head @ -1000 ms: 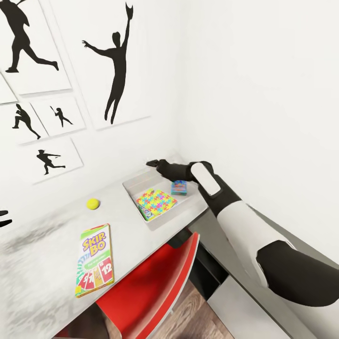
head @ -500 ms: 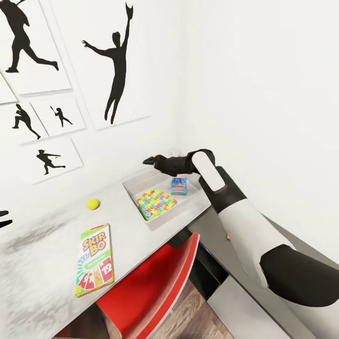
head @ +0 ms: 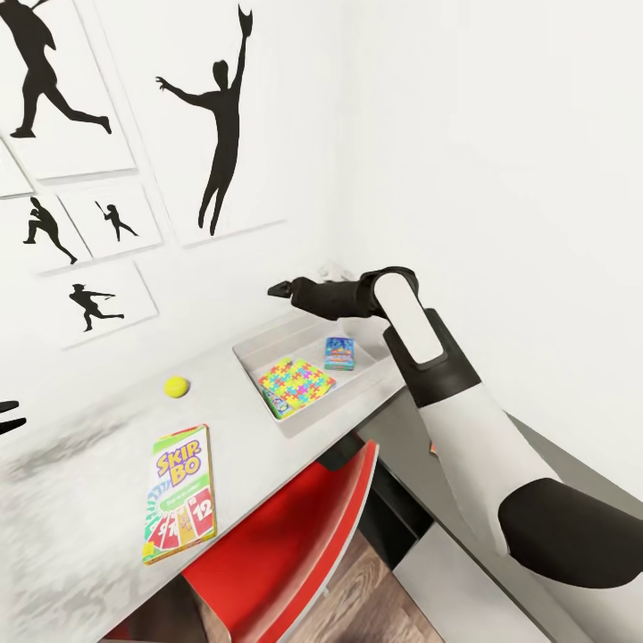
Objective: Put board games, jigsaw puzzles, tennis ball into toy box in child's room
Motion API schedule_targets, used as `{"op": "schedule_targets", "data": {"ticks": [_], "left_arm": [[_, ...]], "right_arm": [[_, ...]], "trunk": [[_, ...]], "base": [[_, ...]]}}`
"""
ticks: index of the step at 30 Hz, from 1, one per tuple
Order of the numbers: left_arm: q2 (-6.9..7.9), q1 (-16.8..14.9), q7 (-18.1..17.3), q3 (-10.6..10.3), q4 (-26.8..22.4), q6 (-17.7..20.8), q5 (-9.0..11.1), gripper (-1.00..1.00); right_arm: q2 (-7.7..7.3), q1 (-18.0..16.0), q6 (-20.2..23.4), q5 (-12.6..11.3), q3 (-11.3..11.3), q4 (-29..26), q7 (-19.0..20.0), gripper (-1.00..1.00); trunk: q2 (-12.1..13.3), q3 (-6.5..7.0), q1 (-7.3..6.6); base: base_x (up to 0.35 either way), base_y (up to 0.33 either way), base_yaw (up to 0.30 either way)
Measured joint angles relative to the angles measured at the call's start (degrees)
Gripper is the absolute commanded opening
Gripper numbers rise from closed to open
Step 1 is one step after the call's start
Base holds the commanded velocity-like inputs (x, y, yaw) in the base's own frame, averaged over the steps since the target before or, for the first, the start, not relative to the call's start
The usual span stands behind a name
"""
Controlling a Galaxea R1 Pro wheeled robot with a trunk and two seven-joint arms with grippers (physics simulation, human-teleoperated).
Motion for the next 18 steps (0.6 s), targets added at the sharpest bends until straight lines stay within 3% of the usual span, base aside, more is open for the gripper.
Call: {"op": "schedule_targets", "data": {"ticks": [18], "left_arm": [[0.37, -0.02, 0.00, 0.09, 0.07, -0.08, 0.02, 1.00]], "right_arm": [[0.00, 0.30, -0.35, 0.11, 0.15, 0.35, -0.20, 1.00]], "trunk": [[0.00, 0.00, 0.01]], "base": [[-0.081, 0.058, 0.000]]}}
